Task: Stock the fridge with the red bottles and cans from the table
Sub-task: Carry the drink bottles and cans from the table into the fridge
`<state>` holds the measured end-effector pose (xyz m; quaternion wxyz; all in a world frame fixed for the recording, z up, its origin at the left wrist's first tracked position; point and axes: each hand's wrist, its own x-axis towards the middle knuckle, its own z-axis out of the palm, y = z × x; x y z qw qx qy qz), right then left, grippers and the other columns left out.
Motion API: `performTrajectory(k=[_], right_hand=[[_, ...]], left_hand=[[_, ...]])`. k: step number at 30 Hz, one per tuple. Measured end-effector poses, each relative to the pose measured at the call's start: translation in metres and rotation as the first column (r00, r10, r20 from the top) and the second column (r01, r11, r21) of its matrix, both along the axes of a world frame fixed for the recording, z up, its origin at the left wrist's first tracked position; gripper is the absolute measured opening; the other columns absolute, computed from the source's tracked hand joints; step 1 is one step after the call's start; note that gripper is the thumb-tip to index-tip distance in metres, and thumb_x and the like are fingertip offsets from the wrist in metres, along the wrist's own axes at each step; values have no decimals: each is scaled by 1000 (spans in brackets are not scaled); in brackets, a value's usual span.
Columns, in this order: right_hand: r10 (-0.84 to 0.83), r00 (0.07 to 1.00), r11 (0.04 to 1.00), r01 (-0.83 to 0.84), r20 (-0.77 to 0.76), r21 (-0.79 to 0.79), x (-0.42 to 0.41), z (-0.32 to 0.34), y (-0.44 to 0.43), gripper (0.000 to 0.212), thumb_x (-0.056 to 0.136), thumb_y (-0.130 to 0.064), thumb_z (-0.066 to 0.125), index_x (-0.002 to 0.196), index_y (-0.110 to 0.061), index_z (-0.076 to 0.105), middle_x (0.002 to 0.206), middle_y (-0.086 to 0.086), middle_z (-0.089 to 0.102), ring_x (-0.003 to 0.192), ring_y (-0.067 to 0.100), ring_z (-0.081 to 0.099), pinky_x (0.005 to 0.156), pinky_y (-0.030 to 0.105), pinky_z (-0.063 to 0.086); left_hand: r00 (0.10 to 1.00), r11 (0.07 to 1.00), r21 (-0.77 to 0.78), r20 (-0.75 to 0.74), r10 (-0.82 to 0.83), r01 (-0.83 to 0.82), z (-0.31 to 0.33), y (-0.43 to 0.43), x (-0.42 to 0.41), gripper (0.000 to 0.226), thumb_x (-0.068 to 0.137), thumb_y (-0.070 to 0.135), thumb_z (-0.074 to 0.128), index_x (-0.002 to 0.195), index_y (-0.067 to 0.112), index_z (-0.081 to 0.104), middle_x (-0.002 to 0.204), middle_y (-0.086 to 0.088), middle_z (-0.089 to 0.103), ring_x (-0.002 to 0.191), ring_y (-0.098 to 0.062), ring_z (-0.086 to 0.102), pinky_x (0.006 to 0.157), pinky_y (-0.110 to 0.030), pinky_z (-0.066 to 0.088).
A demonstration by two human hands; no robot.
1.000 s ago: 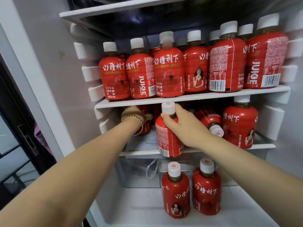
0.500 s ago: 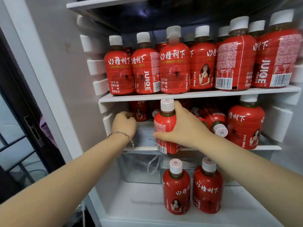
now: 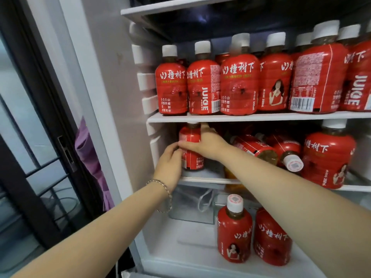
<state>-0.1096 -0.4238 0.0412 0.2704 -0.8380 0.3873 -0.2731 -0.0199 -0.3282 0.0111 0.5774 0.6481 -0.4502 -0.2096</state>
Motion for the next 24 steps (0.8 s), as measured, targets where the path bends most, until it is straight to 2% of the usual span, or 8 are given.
performTrajectory(k=[2, 5, 7, 10, 14, 17, 22, 24], right_hand=[[-60, 983, 998, 61, -173, -2, 3, -4, -5, 86, 89, -57, 47, 149, -12, 5, 136, 22, 39, 125, 36, 43, 104, 41, 39], [-42, 999, 992, 43, -15, 116, 4, -18, -10, 57, 96, -42, 44, 136, -3, 36, 128, 24, 52, 102, 36, 62, 90, 41, 51], [-108, 993, 990, 104, 40, 96, 5, -27, -14, 45, 95, -30, 52, 130, -3, 48, 131, 18, 53, 110, 31, 59, 95, 33, 47], [-151, 988, 986, 147, 45, 84, 15, -32, -17, 45, 94, -18, 55, 135, -4, 46, 140, 15, 45, 126, 29, 47, 106, 32, 37], [-134, 991, 985, 136, -24, 107, 30, -25, -26, 41, 94, -10, 48, 133, 1, 47, 133, 16, 50, 125, 30, 48, 102, 29, 38], [-161, 972, 982, 175, -171, 71, 33, -15, -37, 36, 98, -17, 42, 131, -4, 50, 135, 13, 51, 125, 29, 48, 101, 30, 38], [-391, 875, 892, 284, -285, -350, 12, -19, -53, 41, 101, -24, 33, 140, -15, 40, 149, 15, 29, 137, 35, 26, 110, 42, 25], [-412, 832, 886, 270, -372, -377, 11, -27, -65, 43, 100, -33, 35, 142, -24, 37, 153, 13, 18, 140, 37, 17, 109, 45, 23]], left_hand=[[981, 1000, -18, 192, 9, -5, 0, 0, -3, 39, 96, 13, 42, 135, 18, 43, 122, 2, 52, 109, -13, 52, 92, -22, 40], [899, 998, 52, 439, 17, -45, -9, -8, -1, 62, 90, 12, 52, 145, 22, 24, 134, -6, 39, 116, -22, 50, 102, -32, 40], [864, 977, 149, 500, 56, -150, -14, -16, 1, 68, 90, 15, 51, 147, 27, 15, 133, -9, 35, 112, -28, 51, 99, -40, 43], [807, 944, 182, 577, 124, -275, -14, -24, -1, 58, 93, 18, 47, 144, 20, 19, 129, -14, 37, 109, -33, 51, 91, -44, 46], [603, 971, 117, 797, 33, -208, -14, -36, 5, 58, 90, 13, 44, 144, 22, 25, 134, -13, 28, 115, -32, 40, 95, -39, 42], [613, 943, 268, 785, -95, -197, -11, -44, 13, 62, 93, 17, 41, 148, 32, 17, 136, -13, 29, 121, -32, 34, 102, -39, 36], [643, 918, 343, 752, -141, -200, -14, -52, 14, 65, 93, 22, 40, 146, 44, 8, 137, -12, 29, 121, -29, 33, 103, -36, 32], [647, 913, 352, 749, -142, -207, -15, -52, 14, 65, 94, 22, 39, 146, 44, 6, 137, -11, 29, 122, -28, 32, 103, -36, 31]])
